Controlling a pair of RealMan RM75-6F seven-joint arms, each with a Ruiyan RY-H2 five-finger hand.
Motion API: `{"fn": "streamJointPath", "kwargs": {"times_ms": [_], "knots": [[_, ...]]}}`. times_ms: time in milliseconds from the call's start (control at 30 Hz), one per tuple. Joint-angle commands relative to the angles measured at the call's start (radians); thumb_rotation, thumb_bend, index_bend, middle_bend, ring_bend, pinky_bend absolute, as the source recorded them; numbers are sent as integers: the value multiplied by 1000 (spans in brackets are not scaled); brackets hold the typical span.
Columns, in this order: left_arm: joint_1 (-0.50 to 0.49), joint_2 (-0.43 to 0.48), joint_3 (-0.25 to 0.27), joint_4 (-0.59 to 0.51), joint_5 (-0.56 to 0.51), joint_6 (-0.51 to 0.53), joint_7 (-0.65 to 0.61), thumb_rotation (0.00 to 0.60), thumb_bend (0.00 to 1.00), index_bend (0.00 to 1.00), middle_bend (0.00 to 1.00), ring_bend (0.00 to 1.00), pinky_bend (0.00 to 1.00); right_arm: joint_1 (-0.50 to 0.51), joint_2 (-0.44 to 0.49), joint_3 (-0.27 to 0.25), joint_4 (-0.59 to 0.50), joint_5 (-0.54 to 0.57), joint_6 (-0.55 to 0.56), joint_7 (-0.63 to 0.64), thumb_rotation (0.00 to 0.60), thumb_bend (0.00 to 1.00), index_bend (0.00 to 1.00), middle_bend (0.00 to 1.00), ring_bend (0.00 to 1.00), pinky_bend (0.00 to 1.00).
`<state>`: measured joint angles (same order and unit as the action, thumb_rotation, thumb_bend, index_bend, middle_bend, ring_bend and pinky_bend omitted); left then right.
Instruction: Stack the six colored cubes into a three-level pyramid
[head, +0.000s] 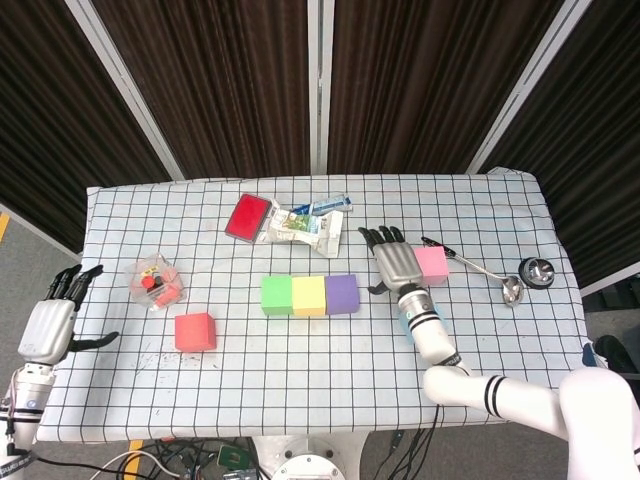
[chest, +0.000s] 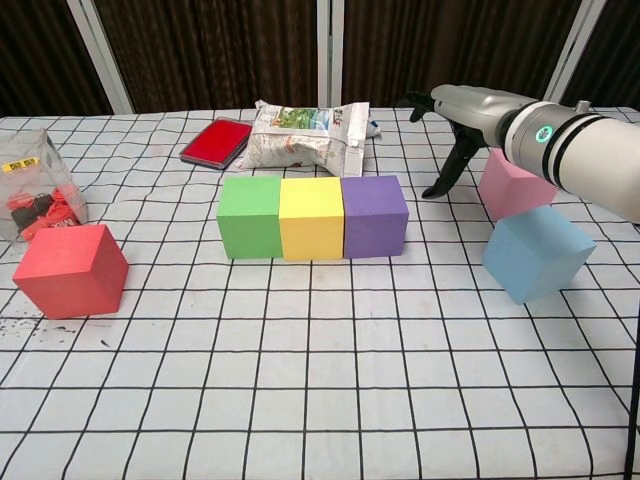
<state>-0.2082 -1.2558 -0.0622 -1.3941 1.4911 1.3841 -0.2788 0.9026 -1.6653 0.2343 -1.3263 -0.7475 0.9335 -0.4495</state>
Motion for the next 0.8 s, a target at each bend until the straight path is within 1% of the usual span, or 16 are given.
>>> {"fn": "streamJointPath", "kwargs": {"times_ms": [33,400,800], "knots": [[-2,-1,1,0,3,-1,-3,600,0,81,143,0,0,3,-11,3,12,3,-4,-4,600,49,0,101,0,0],[-8,2,6,-11,12,-5,-16,600,0,81,143,0,0,10,-49,12,52,-10,-24,4,600,62,0,101,0,0],[-13,1,14,-22,24,-7,-17,600,0,81,143,0,0,7,-60,22,65,-17,-31,9,600,63,0,101,0,0]]}}
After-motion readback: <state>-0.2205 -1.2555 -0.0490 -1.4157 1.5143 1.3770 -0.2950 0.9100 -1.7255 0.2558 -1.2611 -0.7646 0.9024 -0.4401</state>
